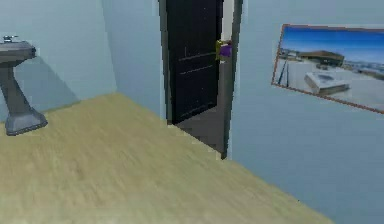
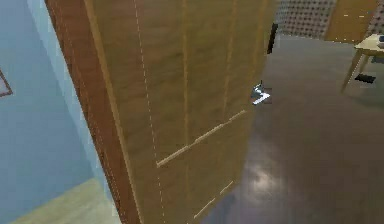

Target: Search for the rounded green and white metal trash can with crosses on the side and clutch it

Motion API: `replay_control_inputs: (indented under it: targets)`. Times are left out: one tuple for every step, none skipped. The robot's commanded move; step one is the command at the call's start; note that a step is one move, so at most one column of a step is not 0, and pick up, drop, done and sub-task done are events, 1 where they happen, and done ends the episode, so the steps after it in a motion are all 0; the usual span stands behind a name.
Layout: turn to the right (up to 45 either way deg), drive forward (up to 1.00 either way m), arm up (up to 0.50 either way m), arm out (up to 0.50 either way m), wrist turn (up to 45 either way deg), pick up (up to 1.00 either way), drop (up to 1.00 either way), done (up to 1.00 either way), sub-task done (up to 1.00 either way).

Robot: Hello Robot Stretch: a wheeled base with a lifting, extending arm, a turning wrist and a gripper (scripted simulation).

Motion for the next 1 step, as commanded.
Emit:
replay_control_inputs:
  targets:
    - [0.0, 1.00, 0.00, 0.00, 0.0, 0.00, 0.00, 0.00, 0.00]
